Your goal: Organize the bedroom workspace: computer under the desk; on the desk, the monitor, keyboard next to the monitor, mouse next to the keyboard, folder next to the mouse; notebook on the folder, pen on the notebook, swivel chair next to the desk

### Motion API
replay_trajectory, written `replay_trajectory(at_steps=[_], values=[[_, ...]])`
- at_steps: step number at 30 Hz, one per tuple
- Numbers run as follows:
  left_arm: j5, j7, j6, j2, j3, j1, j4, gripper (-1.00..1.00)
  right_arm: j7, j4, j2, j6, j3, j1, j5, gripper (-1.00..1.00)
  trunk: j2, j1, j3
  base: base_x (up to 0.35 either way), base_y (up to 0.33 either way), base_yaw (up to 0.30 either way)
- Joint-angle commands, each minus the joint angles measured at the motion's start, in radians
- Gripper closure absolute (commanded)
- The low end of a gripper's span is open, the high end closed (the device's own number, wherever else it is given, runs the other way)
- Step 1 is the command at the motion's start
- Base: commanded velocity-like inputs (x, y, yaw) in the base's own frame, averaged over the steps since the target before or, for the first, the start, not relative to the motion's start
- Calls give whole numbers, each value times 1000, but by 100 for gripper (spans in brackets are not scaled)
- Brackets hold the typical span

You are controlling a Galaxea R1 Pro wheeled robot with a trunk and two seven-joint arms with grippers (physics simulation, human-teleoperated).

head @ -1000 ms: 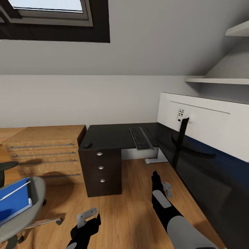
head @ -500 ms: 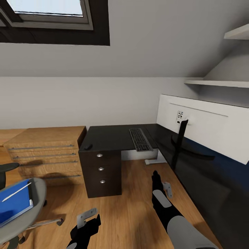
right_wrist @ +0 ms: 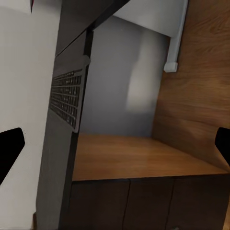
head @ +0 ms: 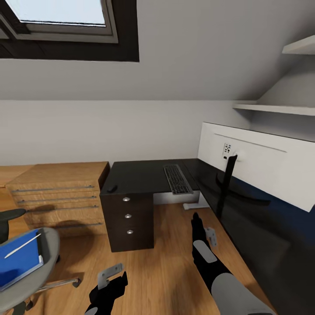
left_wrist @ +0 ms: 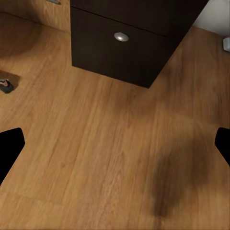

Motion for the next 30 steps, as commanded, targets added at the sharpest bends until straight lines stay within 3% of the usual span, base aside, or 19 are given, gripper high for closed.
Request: replay_trajectory(at_steps=[1, 10, 24, 30], values=[[4, 7, 4, 1, -2, -1, -2, -100, 6, 0, 1, -1, -3, -1, -7, -100, 7, -4, 2, 0, 0, 0], [3, 6, 4, 1, -1, -1, -1, -100, 22, -1, 1, -1, -2, 0, -6, -100, 70, -38, 30, -86, 0, 0], [0, 9, 2, 1, 1, -1, -1, -100, 22, -54, 1, -4, 6, 0, 3, -100, 168, -92, 74, -331, -106, 21], [0, 9, 2, 1, 1, -1, -1, -100, 20, -65, 1, -1, 43, 1, 4, -100, 210, -115, 93, -339, -143, 225]])
